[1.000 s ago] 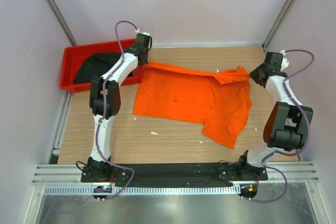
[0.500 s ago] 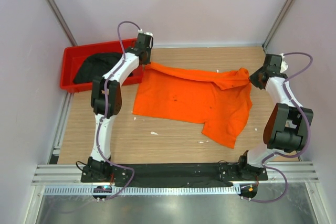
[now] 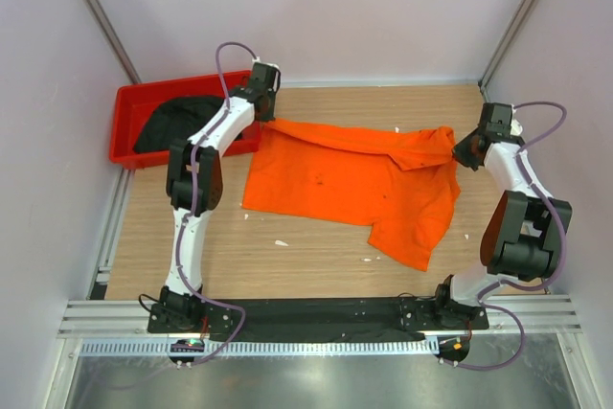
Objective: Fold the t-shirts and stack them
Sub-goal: Fold the tshirt
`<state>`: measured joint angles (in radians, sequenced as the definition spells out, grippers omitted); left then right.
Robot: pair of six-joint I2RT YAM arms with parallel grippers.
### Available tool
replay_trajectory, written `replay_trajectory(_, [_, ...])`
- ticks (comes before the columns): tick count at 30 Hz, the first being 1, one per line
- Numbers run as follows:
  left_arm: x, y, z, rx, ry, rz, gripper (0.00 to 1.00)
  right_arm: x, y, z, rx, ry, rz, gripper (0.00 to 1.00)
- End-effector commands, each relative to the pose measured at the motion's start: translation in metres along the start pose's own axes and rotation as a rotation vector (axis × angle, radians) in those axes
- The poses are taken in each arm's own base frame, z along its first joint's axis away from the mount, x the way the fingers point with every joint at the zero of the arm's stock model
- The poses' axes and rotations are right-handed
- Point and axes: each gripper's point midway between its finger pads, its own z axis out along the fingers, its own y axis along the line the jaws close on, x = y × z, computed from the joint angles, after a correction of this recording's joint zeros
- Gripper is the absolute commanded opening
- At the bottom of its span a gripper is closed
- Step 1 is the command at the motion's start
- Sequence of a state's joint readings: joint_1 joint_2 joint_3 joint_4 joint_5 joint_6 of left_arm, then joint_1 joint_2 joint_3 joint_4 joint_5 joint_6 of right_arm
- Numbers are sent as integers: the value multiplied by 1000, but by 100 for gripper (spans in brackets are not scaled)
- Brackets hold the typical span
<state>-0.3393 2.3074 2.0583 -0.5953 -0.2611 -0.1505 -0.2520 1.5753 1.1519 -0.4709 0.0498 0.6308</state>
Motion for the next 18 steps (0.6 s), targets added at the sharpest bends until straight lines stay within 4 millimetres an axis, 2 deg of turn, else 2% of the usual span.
replay_trajectory(1, [9, 2, -2, 9, 36, -9, 0, 12, -9, 3, 2, 16, 10, 1])
replay_trajectory(6, [29, -19, 0, 65, 87, -23, 0, 35, -18, 27, 0, 51, 47, 1])
replay_trajectory(7, [39, -31, -1, 76, 102, 6, 0, 36, -17, 30, -3, 51, 47, 1])
replay_trajectory(9, [45, -41, -2, 64, 104, 38, 0, 39, -19, 35, 3, 61, 42, 1])
replay_trajectory(11, [54, -58, -2, 68, 112, 87, 0, 44, -22, 42, 15, 75, 40, 1])
replay_trajectory(13, [63, -66, -1, 37, 133, 116, 0, 50, -26, 48, 31, 97, 36, 1])
replay_trajectory(18, [104, -63, 3, -56, 274, 135, 0, 64, -38, 60, 87, 136, 26, 1])
